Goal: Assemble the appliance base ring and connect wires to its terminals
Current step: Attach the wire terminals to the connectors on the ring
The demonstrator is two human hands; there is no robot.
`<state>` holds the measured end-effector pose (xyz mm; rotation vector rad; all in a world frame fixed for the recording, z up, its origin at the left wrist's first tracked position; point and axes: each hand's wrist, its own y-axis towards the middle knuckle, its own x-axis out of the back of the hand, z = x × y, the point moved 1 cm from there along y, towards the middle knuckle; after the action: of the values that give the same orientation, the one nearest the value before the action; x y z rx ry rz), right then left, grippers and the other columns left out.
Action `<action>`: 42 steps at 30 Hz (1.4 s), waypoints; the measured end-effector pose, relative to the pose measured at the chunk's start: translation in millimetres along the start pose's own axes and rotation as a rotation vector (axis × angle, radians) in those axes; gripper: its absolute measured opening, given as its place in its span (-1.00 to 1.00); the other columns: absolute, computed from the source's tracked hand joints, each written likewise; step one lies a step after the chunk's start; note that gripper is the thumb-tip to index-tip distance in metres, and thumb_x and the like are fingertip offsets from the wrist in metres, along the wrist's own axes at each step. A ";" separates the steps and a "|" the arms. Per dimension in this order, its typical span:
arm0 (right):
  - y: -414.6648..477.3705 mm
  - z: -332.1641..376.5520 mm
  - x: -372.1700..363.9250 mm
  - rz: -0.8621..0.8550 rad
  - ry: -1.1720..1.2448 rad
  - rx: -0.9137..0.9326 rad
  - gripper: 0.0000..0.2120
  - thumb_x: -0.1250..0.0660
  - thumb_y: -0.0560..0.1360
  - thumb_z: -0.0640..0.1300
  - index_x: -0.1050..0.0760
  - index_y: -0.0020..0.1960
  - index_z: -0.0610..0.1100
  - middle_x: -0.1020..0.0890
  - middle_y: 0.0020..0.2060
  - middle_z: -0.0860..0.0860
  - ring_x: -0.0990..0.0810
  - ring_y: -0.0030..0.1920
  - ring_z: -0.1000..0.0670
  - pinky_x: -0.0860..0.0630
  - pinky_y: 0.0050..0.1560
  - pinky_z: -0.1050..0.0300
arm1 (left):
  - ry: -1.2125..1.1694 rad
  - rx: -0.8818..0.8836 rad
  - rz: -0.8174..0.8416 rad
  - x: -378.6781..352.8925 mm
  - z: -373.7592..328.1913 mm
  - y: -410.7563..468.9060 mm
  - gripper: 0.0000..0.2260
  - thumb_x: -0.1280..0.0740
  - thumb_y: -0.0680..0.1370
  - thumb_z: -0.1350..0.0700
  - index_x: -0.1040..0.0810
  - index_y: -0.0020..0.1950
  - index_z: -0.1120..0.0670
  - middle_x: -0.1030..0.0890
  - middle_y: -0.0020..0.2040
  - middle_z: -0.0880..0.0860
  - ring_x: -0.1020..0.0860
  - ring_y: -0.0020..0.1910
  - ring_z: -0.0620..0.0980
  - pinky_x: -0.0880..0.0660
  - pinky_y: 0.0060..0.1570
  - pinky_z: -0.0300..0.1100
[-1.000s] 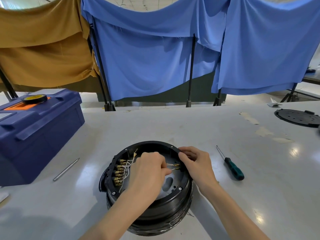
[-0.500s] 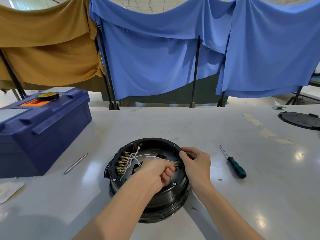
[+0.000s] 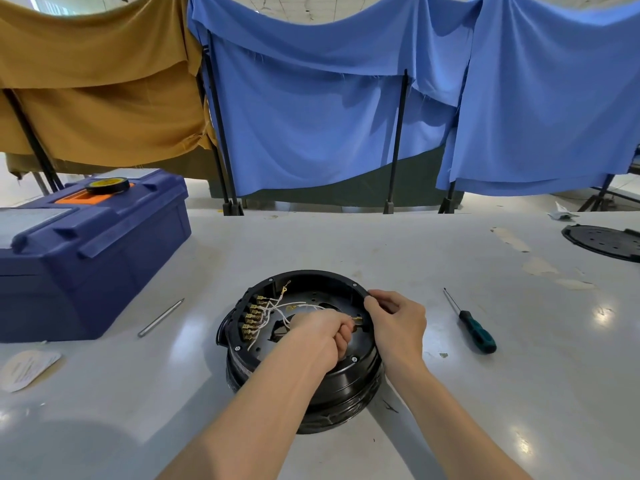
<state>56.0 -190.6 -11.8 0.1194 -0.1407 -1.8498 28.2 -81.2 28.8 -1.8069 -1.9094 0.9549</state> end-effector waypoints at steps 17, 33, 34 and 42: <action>-0.1 -4.0 -1.9 -0.012 -0.041 0.014 -0.86 -0.39 0.42 -0.21 -0.68 -0.08 -0.04 -0.69 -0.26 0.17 -0.61 -0.22 0.31 -0.43 -0.31 0.48 | -0.202 -0.061 0.002 1.1 2.5 -11.4 -0.82 -0.19 0.61 0.30 -0.45 -0.19 0.22 -0.32 -0.61 -0.04 -0.22 -0.74 -0.20 -0.12 -0.72 -0.45; 25.1 3.2 14.3 0.178 -0.106 0.035 -0.82 -0.46 0.41 -0.26 -0.65 -0.25 0.02 -0.70 -0.35 0.12 -0.65 -0.32 0.20 -0.47 -0.42 0.34 | 0.721 -0.848 -1.055 80.8 -5.7 -44.3 -0.88 -0.34 0.51 0.03 -0.65 0.00 -0.04 -0.64 -0.16 -0.03 -0.56 -0.04 0.06 -0.46 -0.15 -0.11; 30.7 2.5 15.0 0.173 -0.109 0.030 -0.86 -0.45 0.42 -0.26 -0.67 -0.21 -0.02 -0.71 -0.34 0.10 -0.64 -0.35 0.20 -0.44 -0.45 0.35 | 0.735 -0.829 -1.031 93.3 -3.7 -38.4 -0.77 -0.34 0.52 0.04 -0.62 0.16 -0.01 -0.64 0.02 0.03 -0.52 0.10 0.09 -0.45 0.04 -0.05; 70.1 3.0 22.8 0.121 -0.060 -0.047 -0.90 -0.48 0.40 -0.31 -0.67 -0.12 -0.16 -0.72 -0.23 -0.12 -0.70 -0.16 -0.11 -0.62 -0.04 0.01 | 0.453 -0.830 -0.741 87.8 11.6 -0.4 -0.80 -0.24 0.60 -0.04 -0.66 0.05 -0.11 -0.65 -0.14 -0.13 -0.50 -0.21 -0.21 -0.42 -0.21 -0.22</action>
<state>115.7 -231.7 2.0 0.0223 -0.1435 -1.7352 8.8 1.4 3.4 -1.2306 -2.4991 -0.5186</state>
